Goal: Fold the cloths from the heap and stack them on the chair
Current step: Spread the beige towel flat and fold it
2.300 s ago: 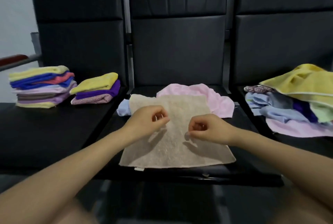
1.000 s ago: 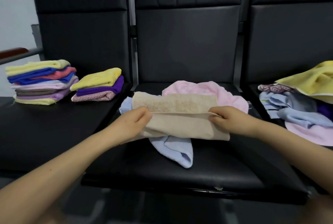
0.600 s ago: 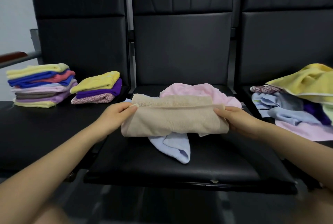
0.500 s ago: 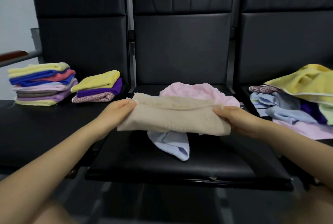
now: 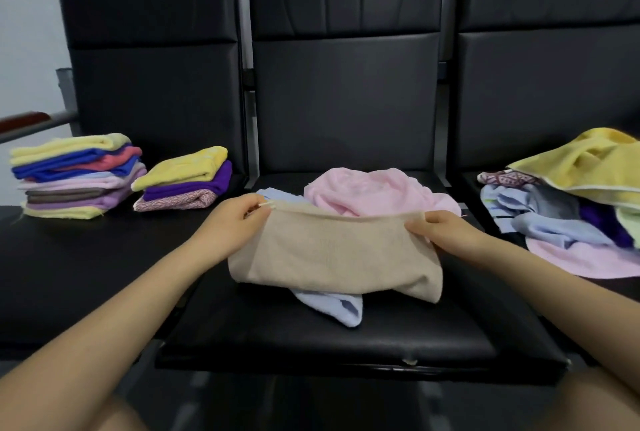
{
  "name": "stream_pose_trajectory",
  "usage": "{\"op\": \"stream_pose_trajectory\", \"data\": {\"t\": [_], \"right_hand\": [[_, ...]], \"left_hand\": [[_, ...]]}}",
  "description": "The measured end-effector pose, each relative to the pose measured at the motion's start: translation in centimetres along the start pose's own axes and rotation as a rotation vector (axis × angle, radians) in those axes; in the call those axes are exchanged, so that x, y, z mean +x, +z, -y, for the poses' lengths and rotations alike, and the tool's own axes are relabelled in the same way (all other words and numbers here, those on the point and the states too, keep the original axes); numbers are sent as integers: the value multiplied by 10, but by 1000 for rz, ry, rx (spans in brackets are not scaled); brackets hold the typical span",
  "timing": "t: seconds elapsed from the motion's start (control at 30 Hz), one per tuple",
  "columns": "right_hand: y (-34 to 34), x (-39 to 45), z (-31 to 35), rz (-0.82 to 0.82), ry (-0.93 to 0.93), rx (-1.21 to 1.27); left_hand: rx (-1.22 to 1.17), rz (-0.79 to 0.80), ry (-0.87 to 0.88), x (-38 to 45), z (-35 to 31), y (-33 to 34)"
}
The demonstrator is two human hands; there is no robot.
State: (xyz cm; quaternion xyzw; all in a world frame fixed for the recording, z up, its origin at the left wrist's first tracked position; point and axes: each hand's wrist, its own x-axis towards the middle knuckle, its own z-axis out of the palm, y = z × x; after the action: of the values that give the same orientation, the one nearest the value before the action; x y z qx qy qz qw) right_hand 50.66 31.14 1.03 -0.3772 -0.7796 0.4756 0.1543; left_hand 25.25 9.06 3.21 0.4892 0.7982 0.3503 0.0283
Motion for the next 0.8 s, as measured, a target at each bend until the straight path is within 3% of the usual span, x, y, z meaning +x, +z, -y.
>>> {"op": "stream_pose_trajectory", "data": {"t": [0.17, 0.37, 0.53, 0.67, 0.8], "right_hand": [[7, 27, -5, -92, 48, -202], [13, 39, -7, -132, 46, -445], [17, 40, -8, -136, 0, -680], [12, 40, -10, -167, -30, -615], [2, 43, -18, -236, 16, -323]], "left_hand": [[98, -124, -13, 44, -6, 22], [228, -59, -32, 79, 26, 63], [187, -81, 7, 88, 40, 72], [61, -41, -43, 88, 35, 67], [-39, -147, -46, 91, 21, 58]]}}
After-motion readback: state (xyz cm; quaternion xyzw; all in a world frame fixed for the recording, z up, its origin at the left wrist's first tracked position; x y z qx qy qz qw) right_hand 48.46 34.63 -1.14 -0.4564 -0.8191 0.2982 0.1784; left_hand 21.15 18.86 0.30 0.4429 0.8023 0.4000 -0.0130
